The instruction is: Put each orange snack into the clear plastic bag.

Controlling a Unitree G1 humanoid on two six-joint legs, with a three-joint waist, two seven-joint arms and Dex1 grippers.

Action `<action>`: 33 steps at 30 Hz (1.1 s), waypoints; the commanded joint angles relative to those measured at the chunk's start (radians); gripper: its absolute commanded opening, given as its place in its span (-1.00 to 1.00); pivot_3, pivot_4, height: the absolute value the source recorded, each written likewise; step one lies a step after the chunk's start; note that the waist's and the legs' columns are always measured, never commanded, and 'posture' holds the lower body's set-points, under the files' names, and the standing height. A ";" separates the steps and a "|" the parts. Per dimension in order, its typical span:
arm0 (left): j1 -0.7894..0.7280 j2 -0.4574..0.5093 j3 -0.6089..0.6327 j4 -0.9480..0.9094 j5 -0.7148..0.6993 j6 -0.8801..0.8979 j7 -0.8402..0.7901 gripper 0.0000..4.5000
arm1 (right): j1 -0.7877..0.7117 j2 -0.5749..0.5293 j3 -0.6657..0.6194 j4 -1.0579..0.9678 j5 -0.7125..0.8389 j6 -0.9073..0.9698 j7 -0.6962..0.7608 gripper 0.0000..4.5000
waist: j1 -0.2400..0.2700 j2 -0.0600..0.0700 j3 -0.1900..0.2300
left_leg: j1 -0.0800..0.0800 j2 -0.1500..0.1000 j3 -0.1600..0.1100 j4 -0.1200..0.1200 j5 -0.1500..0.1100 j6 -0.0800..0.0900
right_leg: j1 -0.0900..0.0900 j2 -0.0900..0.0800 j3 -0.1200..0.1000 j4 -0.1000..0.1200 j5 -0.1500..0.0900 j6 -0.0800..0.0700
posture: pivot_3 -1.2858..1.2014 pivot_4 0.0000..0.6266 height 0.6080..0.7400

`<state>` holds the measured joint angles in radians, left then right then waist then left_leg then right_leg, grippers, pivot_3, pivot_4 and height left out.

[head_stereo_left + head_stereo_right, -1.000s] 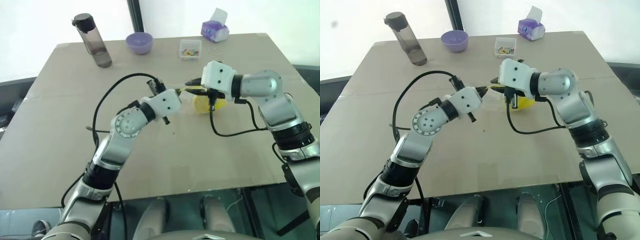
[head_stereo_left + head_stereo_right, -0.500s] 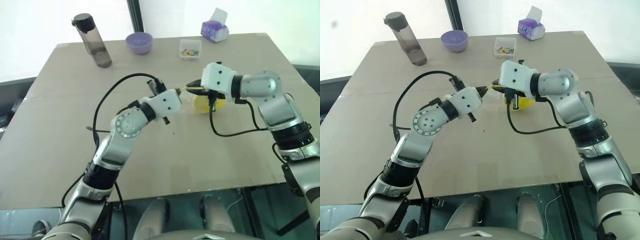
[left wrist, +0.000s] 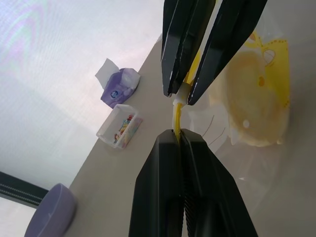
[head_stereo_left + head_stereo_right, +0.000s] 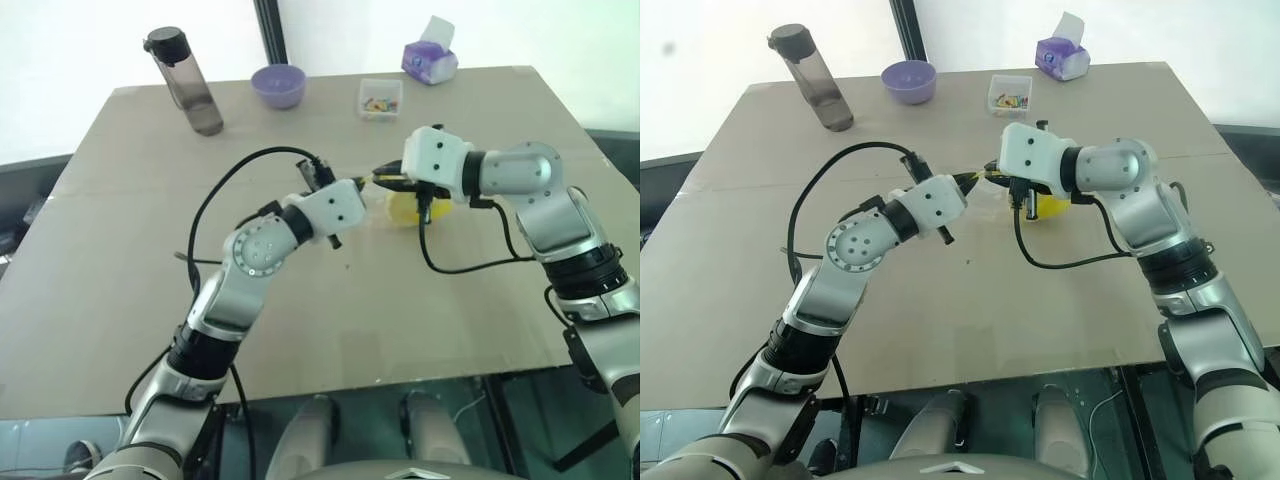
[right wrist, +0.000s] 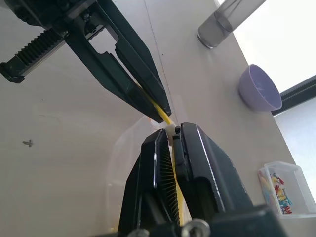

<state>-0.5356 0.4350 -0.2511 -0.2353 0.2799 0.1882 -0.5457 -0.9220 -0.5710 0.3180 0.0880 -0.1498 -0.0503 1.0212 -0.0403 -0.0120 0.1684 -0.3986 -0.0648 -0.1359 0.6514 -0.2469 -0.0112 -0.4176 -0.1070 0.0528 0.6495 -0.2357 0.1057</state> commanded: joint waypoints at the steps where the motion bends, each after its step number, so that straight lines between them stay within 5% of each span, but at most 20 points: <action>1: -0.009 -0.002 -0.004 -0.058 0.009 -0.020 0.000 -1.00 | -0.002 -0.003 -0.007 -0.032 0.001 -0.012 0.003 -0.92 | 0.000 0.000 0.000 | 0.000 0.000 0.000 0.000 0.000 0.000 | 0.000 0.000 0.000 0.000 0.000 0.000 | 0.03 -0.52 0.99; 14: 0.017 0.022 0.027 -0.037 0.014 -0.030 0.006 -1.00 | 0.016 -0.063 -0.037 -0.009 -0.039 -0.005 -0.018 -0.92 | 0.000 0.000 0.000 | 0.000 0.000 0.000 0.000 0.000 0.000 | 0.000 0.000 0.000 0.000 0.000 0.000 | 0.03 -0.52 0.99; 33: 0.027 0.055 0.048 0.012 0.007 -0.080 0.018 -1.00 | 0.106 -0.316 -0.146 0.050 -0.068 -0.004 -0.067 -0.92 | 0.000 0.000 0.000 | 0.000 0.000 0.001 0.000 0.000 0.000 | 0.000 0.000 0.001 0.000 0.000 0.000 | 0.03 -0.52 0.99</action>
<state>-0.5048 0.4820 -0.2360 -0.2206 0.2899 0.1214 -0.5410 -0.8089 -0.8611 0.2195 0.1383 -0.2111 -0.0492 0.9710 -0.0401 -0.0120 0.1684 -0.3984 -0.0646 -0.1348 0.6513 -0.2469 -0.0111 -0.4175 -0.1071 0.0534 0.6493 -0.2357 0.1057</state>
